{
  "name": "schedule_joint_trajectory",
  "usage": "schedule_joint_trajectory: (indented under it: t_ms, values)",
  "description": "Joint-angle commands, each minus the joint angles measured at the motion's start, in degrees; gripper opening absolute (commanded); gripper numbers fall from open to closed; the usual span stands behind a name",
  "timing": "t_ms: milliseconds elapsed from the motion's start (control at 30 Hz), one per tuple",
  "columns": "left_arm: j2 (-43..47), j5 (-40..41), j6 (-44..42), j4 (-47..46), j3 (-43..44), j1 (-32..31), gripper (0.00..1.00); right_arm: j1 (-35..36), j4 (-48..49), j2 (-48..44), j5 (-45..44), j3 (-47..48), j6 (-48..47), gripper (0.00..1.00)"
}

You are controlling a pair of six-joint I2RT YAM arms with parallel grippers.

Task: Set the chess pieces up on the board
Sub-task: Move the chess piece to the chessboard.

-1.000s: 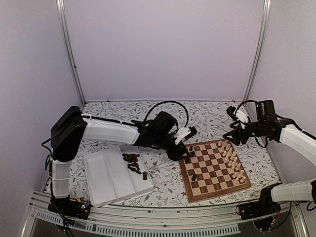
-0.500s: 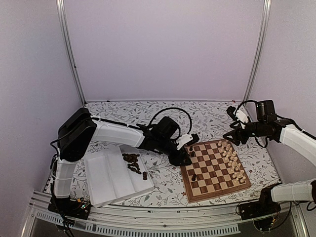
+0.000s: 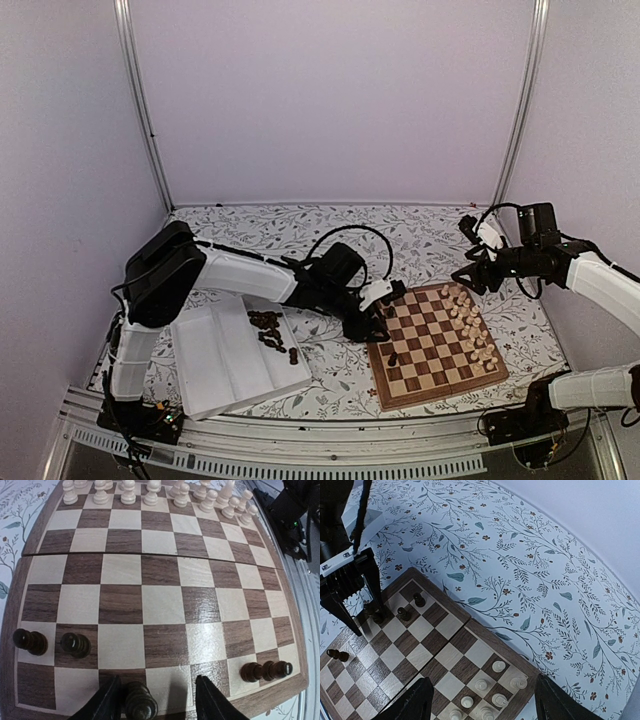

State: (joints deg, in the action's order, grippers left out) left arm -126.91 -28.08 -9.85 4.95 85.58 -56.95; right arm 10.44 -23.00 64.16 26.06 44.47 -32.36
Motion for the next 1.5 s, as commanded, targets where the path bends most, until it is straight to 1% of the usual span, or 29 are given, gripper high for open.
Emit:
schedule_joint_trajectory:
  t_ms: [0, 167, 600, 867, 967, 1100, 1133, 1167, 1200, 1367, 1467]
  values:
    - [-1.7, -2.2, -2.1, -0.1, -0.4, -0.6, 0.52, -0.2, 0.1, 0.4, 0.6, -0.6, -0.3, 0.73]
    - [-1.4, -4.7, -2.1, 0.1, -1.1, -0.8, 0.51, -0.2, 0.0, 0.6, 0.6, -0.5, -0.4, 0.73]
    - [-2.0, -6.2, -1.0, -0.8, -1.1, -1.7, 0.51, -0.3, -0.2, 0.8, 0.7, -0.5, -0.6, 0.73]
    - [-2.0, -5.3, -0.9, -0.9, -1.1, -1.9, 0.51, -0.2, -0.2, 0.6, 0.8, -0.5, -0.5, 0.73]
    - [-0.9, -4.3, -0.9, -1.1, -1.6, -1.7, 0.53, -0.1, -0.2, 0.5, 0.8, -0.5, -0.6, 0.73]
    - [3.3, -1.8, -1.5, -3.1, -3.9, -0.8, 0.56, -0.2, -0.3, 0.4, 0.8, -0.5, -0.6, 0.73]
    - [4.6, -1.2, -2.0, -3.5, -4.5, -0.6, 0.59, -0.3, -0.3, 0.4, 0.9, -0.5, -0.6, 0.73]
    - [6.3, -0.3, -2.9, -3.2, -4.8, -0.5, 0.64, -0.2, -0.3, 0.4, 0.9, -0.5, -0.7, 0.73]
    - [7.8, 0.7, -3.8, -2.1, -4.8, -0.4, 0.67, -0.2, -0.3, 0.4, 0.9, -0.5, -0.7, 0.73]
    - [16.4, 6.5, -8.2, 3.7, -5.6, 0.0, 0.69, -0.2, -0.3, 0.4, 1.1, -0.5, -0.7, 0.73]
    - [21.3, 11.0, -8.3, 7.3, -7.3, 0.3, 0.69, -0.3, -0.4, 0.4, 1.1, -0.5, -0.8, 0.73]
